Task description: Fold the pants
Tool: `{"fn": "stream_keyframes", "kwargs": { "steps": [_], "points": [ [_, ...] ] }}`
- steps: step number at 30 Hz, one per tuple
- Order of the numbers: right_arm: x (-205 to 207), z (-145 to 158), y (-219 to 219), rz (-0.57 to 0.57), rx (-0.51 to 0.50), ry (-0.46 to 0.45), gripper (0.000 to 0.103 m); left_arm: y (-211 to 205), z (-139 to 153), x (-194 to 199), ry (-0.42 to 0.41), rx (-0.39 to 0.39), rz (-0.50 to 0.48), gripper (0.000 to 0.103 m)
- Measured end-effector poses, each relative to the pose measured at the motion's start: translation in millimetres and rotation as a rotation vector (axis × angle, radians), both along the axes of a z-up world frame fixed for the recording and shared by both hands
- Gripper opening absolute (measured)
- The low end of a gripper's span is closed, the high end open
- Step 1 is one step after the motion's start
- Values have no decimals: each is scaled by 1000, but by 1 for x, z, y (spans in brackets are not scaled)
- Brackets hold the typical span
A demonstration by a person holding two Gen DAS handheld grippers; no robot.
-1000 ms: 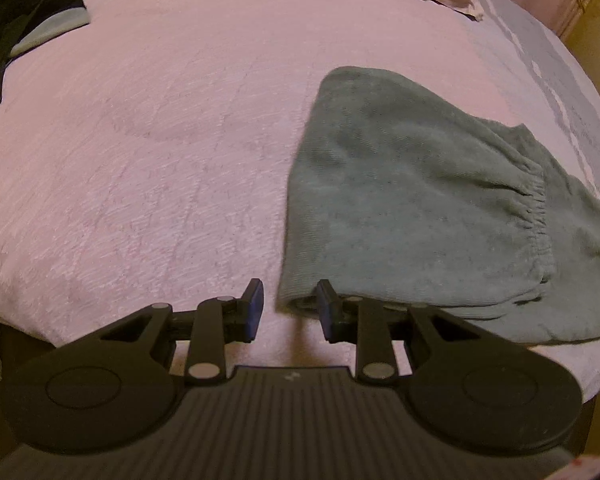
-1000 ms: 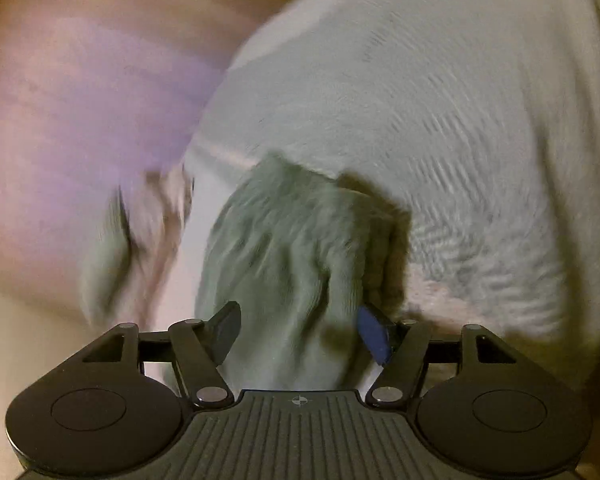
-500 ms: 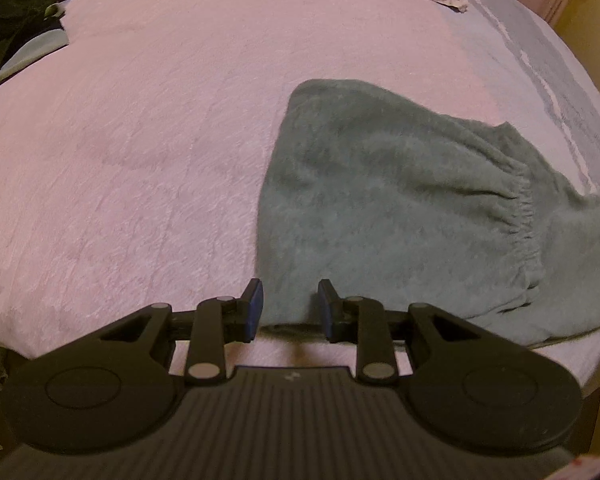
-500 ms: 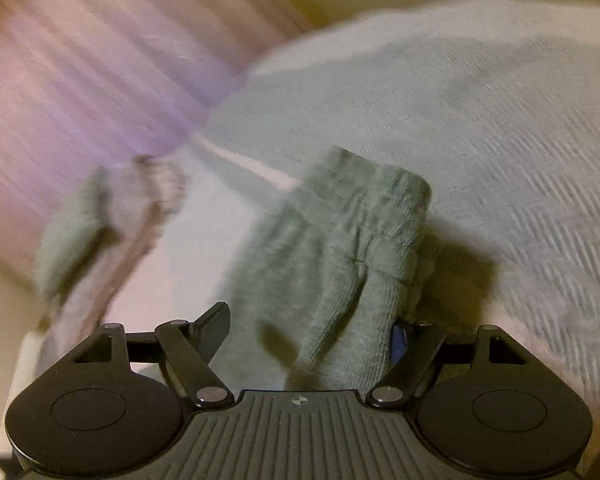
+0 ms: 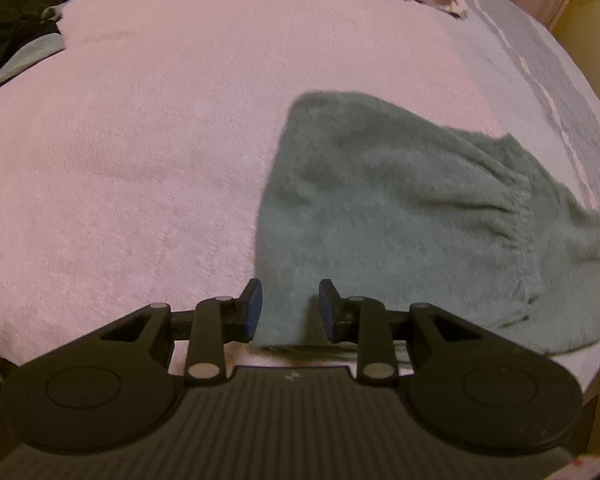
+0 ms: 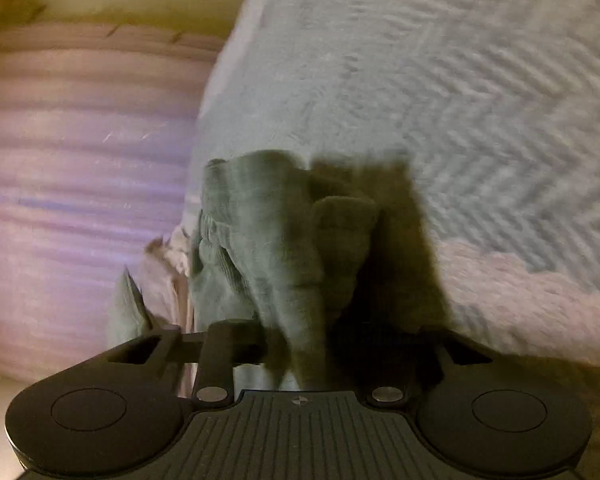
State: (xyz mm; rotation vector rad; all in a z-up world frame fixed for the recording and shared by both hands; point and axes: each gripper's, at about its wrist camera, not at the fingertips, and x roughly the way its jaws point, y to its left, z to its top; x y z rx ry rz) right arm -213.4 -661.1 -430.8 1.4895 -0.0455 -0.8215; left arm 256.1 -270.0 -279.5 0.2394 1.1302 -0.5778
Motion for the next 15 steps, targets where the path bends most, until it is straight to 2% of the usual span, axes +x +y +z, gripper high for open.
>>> {"fn": "stream_keyframes", "kwargs": {
  "steps": [2, 4, 6, 8, 11, 13, 15],
  "points": [
    [14, 35, 5, 51, -83, 141, 20, 9, 1, 9, -3, -7, 35, 25],
    [46, 82, 14, 139, -218, 401, 20, 23, 3, 18, -8, -19, 69, 25],
    [97, 130, 40, 251, -419, 698, 20, 38, 6, 25, -12, -29, 101, 25],
    [148, 167, 83, 365, -636, 837, 20, 54, 7, 33, -4, -42, 133, 25],
    [214, 194, 159, 538, -893, 900, 21, 76, 5, 40, 13, -57, 174, 25],
    [246, 194, 212, 660, -1037, 905, 21, 90, 3, 45, 23, -60, 194, 25],
    [276, 181, 268, 806, -1167, 902, 21, 104, -2, 49, 32, -67, 210, 25]
  ]
}}
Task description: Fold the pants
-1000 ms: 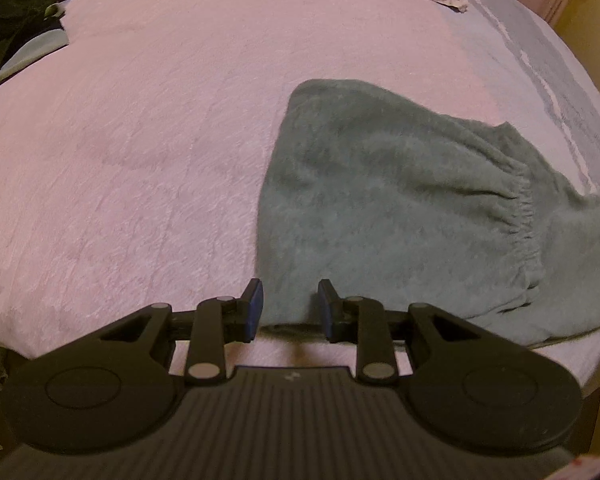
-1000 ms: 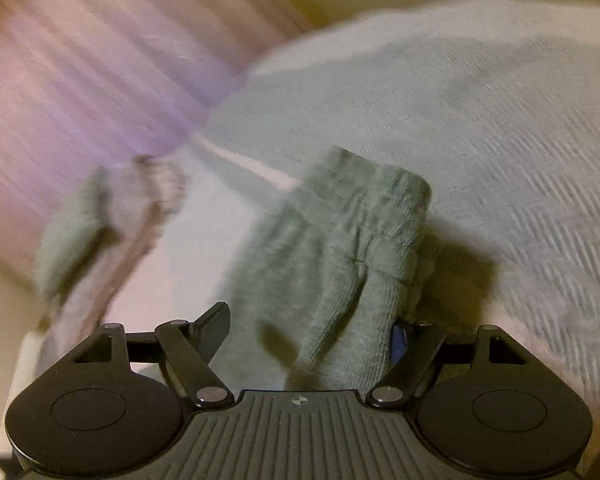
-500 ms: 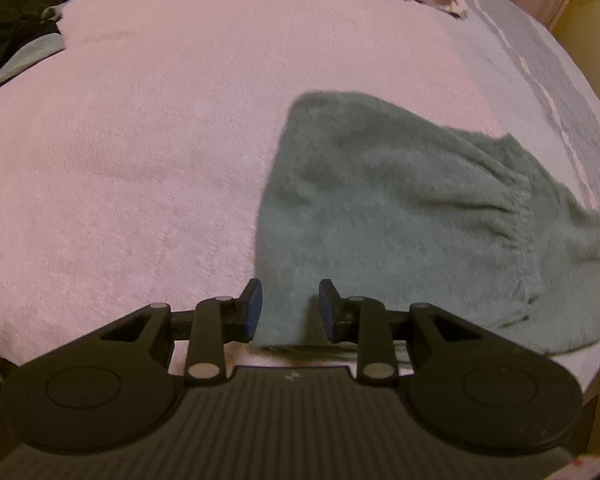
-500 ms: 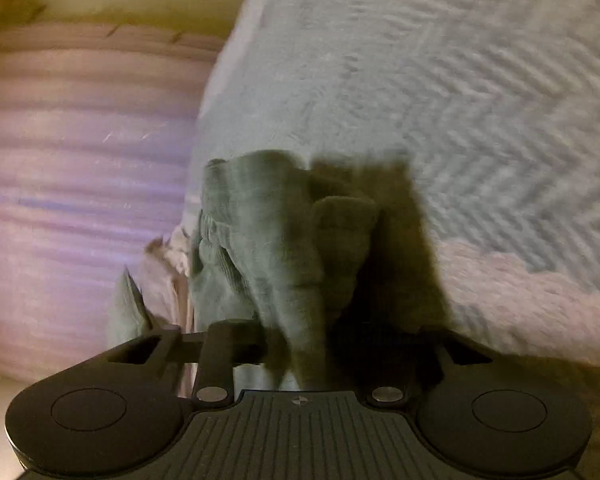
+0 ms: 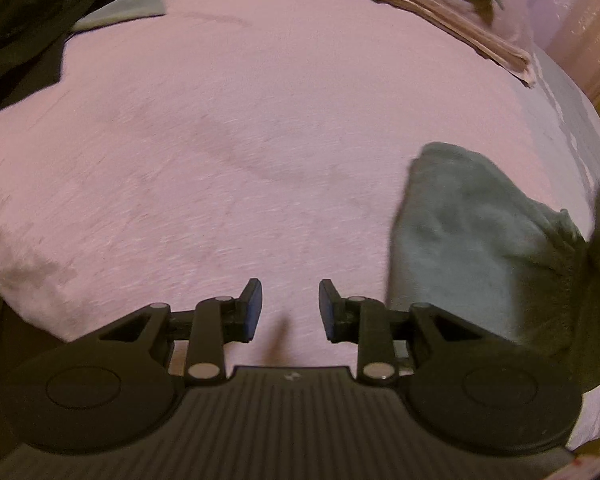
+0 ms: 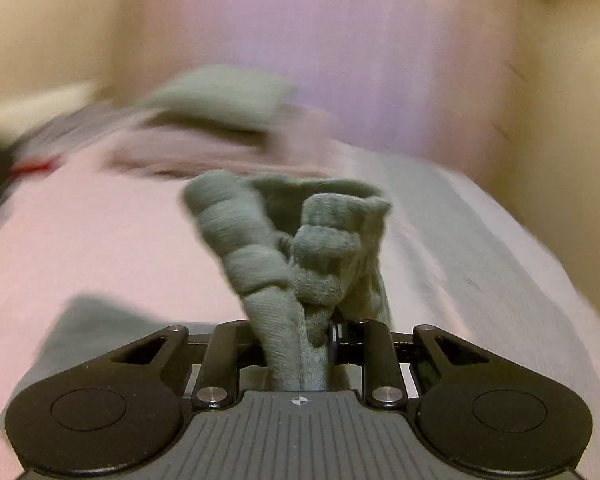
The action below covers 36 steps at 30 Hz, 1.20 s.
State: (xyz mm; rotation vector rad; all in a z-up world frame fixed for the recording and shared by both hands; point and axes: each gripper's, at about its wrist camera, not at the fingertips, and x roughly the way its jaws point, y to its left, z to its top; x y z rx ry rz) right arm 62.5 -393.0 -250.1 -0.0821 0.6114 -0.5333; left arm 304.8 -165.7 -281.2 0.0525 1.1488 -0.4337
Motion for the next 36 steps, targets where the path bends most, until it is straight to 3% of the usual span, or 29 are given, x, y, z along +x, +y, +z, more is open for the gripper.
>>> {"fn": "stream_keyframes", "kwargs": {
  "steps": [4, 6, 8, 12, 14, 17, 19, 25, 29, 32, 33, 34, 36],
  "points": [
    [41, -64, 79, 251, -64, 156, 26, 27, -17, 6, 45, -13, 50, 25],
    [60, -116, 98, 348, -92, 368, 40, 36, -24, 8, 68, -22, 59, 25],
    [52, -134, 102, 380, -95, 427, 48, 42, -28, 7, 79, -27, 56, 26],
    [26, -82, 82, 387, 100, 347, 65, 48, -27, 7, 101, 2, 52, 26],
    [21, -54, 66, 374, 196, 293, 65, 43, -22, 3, 106, 32, 30, 26],
    [5, -10, 32, 247, 378, 186, 65, 28, -8, -10, 96, 58, -34, 26],
    [-18, -5, 8, 123, 486, 134, 65, 15, 6, -21, 99, 4, -74, 26],
    [-98, -37, -71, -218, 820, 5, 65, -30, 35, -54, 125, -235, -155, 26],
    [-136, -54, -110, -376, 1062, -192, 65, -71, 31, -54, 68, -218, -200, 26],
    [-149, -70, -126, -449, 1204, -272, 65, -89, 13, -44, 91, -210, -166, 32],
    [-151, -76, -129, -471, 1233, -281, 65, -92, 7, -42, 87, -198, -167, 31],
    [-151, -81, -131, -480, 1264, -289, 65, -92, 2, -41, 76, -173, -165, 21],
    [-152, -88, -131, -492, 1314, -306, 65, -85, 2, -40, 74, -194, -162, 15]
  ]
}}
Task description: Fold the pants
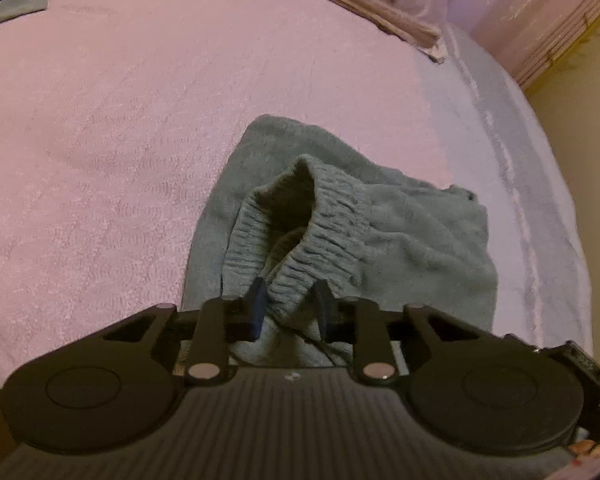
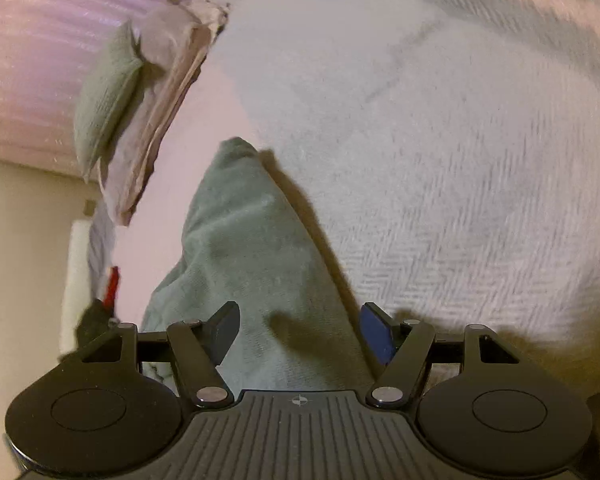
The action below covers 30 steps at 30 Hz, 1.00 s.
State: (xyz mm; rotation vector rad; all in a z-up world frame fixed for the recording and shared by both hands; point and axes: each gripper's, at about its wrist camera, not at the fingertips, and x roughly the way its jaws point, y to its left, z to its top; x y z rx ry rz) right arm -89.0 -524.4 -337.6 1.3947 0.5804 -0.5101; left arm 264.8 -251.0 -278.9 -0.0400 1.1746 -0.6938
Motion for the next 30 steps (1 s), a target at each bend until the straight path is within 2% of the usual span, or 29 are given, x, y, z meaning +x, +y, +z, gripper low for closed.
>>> {"fn": "stream_keyframes", "kwargs": {
  "steps": [1, 4, 7, 10, 12, 13, 14, 15, 16, 18, 19, 20, 21, 23, 24, 25, 27, 28, 30],
  "points": [
    [2, -2, 0, 2, 11, -3, 65, 7, 5, -1, -15, -15, 0, 7],
    [17, -10, 3, 45, -5, -11, 65, 25, 13, -3, -35, -26, -16, 5],
    [37, -18, 6, 116, -42, 37, 65, 28, -9, 0, 16, 37, -19, 3],
    [46, -19, 5, 145, -53, 61, 65, 23, 9, 0, -8, -12, -57, 4],
    [41, -16, 1, 144, -50, 56, 65, 20, 22, 1, -16, -56, -92, 20],
    [38, -15, 0, 133, -46, 49, 65, 15, 24, 3, -24, -65, -109, 40],
    [34, -15, -1, 118, -41, 44, 65, 10, 20, 7, -19, -51, -112, 46],
    [34, -19, -2, 110, -34, 45, 65, 3, 12, 10, -3, -34, -113, 42],
    [35, -21, -1, 109, -24, 58, 65, -2, 4, 12, 15, -25, -115, 21],
    [40, -24, 1, 129, -22, 78, 65, -3, -3, 10, -5, 9, -111, 14],
    [40, -23, 2, 138, -33, 82, 65, 4, -4, 8, -16, 16, -113, 4],
    [41, -23, 2, 146, -44, 83, 65, 14, -9, 11, 4, 17, -104, 6],
    [40, -23, 2, 151, -47, 88, 65, 23, -19, 17, 43, 47, -72, 0],
    [36, -24, -1, 162, -50, 98, 65, 26, -32, 25, 11, 206, -63, 0],
    [35, -22, -3, 165, -53, 106, 65, 28, -31, 29, 31, 193, -78, 0],
    [34, -21, -6, 167, -60, 110, 65, 29, -25, 32, 54, 132, -86, 0],
    [30, -10, -13, 160, -95, 82, 65, 25, -1, 34, 42, 34, -130, 11],
    [27, -6, -18, 156, -110, 71, 65, 22, 10, 35, 33, -4, -147, 21],
    [25, 1, -27, 149, -135, 64, 65, 14, 23, 39, 55, -99, -169, 57]
  ]
}}
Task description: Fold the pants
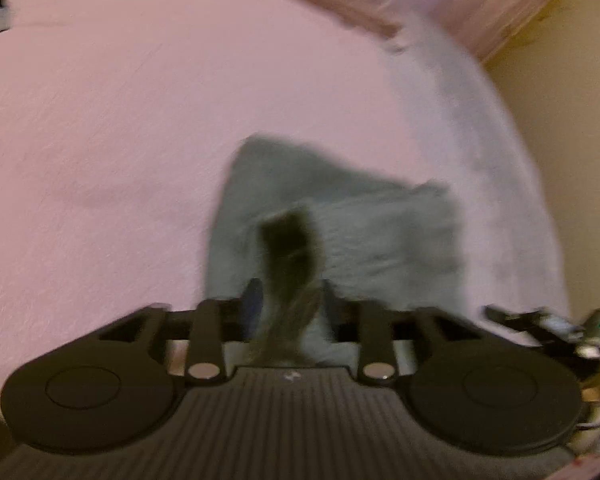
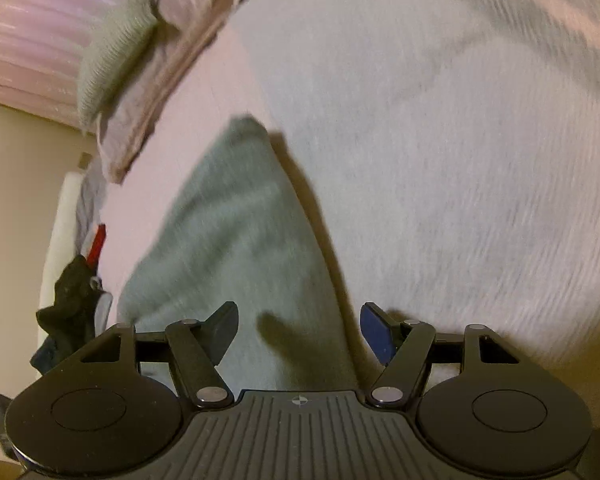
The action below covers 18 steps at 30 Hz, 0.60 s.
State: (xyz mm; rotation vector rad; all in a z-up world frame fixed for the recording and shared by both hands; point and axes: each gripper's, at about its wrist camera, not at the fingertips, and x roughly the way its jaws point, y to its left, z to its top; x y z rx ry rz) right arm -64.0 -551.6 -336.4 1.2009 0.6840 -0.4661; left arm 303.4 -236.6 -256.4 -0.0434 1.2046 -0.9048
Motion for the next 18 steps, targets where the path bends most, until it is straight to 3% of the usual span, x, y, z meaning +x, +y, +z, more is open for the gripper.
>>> {"fn": "stream_keyframes", "kwargs": {
  "steps": [1, 2, 6, 8, 9, 13, 15, 16, 18],
  "points": [
    [0, 3, -4, -2, -11, -5, 65, -3, 0, 2, 28, -45, 1, 88],
    [0, 5, -7, -5, -22, -7, 65, -7, -3, 5, 40, -56, 10, 91],
    [3, 6, -13, -14, -33, -17, 65, -18, -25, 13, 104, -20, 23, 89],
    [5, 3, -13, -11, -31, -17, 65, -23, -48, 19, 131, 39, 30, 83],
    [7, 0, -12, -7, -27, -15, 65, -25, -60, 24, 157, 51, 41, 85],
    [16, -10, -15, 23, -17, -27, 65, -20, -88, 41, 254, -13, 106, 82],
    [23, -11, -17, 47, -30, -45, 65, -23, -78, 36, 211, -29, 88, 80],
    [26, -11, -19, 55, -40, -61, 65, -25, -73, 33, 177, -44, 59, 67],
    [34, -12, -22, 62, -46, -74, 65, -24, -70, 32, 171, -66, 54, 61]
  ]
}}
